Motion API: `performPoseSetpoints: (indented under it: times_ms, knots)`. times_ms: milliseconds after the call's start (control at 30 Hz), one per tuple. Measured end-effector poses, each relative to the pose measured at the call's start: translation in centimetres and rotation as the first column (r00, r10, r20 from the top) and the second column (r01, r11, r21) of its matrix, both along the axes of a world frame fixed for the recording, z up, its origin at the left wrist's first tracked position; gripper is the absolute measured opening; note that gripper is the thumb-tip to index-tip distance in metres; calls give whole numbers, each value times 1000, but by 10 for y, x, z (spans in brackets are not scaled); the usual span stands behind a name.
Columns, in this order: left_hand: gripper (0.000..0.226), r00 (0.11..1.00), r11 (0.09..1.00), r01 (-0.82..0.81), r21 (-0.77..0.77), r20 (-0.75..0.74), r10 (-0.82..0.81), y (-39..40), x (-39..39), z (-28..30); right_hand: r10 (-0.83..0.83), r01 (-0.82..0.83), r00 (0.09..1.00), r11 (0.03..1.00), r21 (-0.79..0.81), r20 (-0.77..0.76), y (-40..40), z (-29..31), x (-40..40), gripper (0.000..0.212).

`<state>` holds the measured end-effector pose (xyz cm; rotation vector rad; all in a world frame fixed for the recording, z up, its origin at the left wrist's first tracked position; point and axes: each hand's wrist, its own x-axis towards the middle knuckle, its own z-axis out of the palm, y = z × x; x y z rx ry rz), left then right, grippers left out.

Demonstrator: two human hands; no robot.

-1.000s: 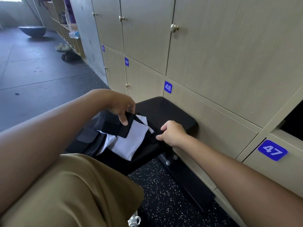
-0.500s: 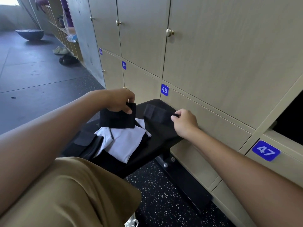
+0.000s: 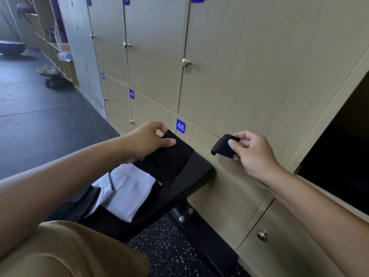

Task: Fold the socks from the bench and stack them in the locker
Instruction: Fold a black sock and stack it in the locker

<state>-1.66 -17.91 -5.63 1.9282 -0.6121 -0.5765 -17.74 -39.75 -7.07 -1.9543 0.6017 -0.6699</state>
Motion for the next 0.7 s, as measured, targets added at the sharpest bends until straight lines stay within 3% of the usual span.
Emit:
performPoseSetpoints:
  times_ms: [233, 367, 567, 700]
  knots:
    - [31, 977, 992, 51, -115, -198, -73, -15, -46, 2, 52, -51, 998, 998, -25, 44, -2, 25, -42, 6]
    - [7, 956, 977, 198, -75, -204, -209, -22, -57, -1, 46, -41, 998, 992, -119, 37, -1, 24, -63, 9]
    - [23, 928, 973, 167, -156, -309, -209, -36, -69, -10, 115, -106, 993, 960, -261, 19, 24, 19, -90, 17]
    - [43, 872, 961, 145, -237, -428, -237, -43, -75, -12, 139, -145, 989, 958, -249, -41, 42, 13, -105, 14]
